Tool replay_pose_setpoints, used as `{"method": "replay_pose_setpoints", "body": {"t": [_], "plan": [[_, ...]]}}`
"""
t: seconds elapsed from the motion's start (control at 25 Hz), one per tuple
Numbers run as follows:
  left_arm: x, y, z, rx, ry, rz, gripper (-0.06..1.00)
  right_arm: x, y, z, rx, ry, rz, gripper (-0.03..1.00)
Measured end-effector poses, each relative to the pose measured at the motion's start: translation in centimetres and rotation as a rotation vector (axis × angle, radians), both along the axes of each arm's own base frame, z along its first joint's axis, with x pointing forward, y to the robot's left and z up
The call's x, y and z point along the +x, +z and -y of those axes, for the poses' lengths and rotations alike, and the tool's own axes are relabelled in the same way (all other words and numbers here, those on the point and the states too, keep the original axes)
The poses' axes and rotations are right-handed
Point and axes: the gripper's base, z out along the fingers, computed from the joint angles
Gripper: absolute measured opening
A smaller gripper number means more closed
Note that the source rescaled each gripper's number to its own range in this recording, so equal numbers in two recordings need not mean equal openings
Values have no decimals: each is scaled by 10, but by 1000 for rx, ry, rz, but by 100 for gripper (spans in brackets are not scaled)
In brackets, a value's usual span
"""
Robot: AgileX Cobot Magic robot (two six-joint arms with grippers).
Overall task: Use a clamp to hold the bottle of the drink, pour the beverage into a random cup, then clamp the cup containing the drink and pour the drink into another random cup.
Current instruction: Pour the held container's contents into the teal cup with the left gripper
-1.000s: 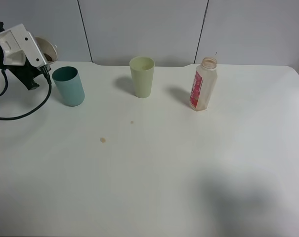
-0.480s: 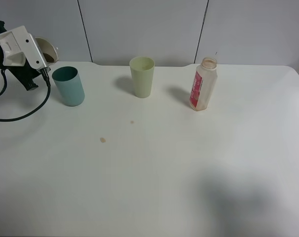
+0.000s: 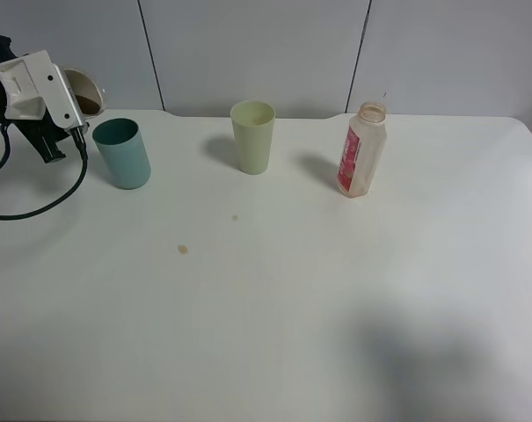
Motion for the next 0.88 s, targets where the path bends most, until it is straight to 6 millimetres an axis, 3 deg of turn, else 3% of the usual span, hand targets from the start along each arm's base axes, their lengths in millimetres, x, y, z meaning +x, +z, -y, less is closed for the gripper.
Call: {"method": "replay_pose_setpoints", "body": {"t": [0.88], "plan": [[5,4,-5,78,7,9,0,0,0,0,0,0,0,100]]}}
